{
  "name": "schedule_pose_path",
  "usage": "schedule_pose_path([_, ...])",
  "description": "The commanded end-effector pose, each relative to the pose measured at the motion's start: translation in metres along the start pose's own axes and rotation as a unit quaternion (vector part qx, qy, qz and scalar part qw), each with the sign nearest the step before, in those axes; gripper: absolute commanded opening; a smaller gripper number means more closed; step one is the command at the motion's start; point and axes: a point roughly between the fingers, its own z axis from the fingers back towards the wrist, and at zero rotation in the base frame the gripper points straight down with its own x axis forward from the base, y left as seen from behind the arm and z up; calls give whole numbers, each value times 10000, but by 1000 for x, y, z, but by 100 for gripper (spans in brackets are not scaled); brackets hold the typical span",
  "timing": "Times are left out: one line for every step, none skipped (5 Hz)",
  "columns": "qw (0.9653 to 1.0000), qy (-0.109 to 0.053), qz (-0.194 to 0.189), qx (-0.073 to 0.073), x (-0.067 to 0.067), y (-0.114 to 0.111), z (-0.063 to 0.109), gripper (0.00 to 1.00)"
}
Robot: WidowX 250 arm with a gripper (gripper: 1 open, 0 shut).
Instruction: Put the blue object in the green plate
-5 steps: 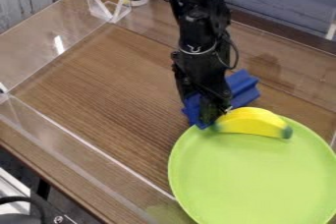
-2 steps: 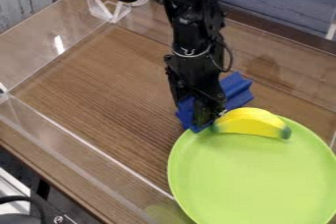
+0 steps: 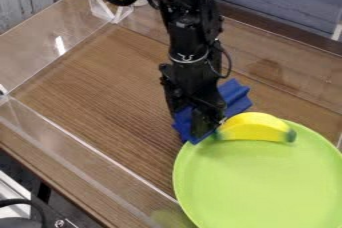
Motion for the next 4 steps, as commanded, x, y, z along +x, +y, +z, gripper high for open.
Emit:
schedule_pose_path([9991,395,-35,-131,-20,-14,-8,0])
schedule_pose_path([9992,359,-36,-165,-17,-19,-3,0])
schedule_pose_path([9993,328,-23,-184,-16,-22,3,0])
schedule_pose_path([9993,305,3,-204,-14,-25,8,0])
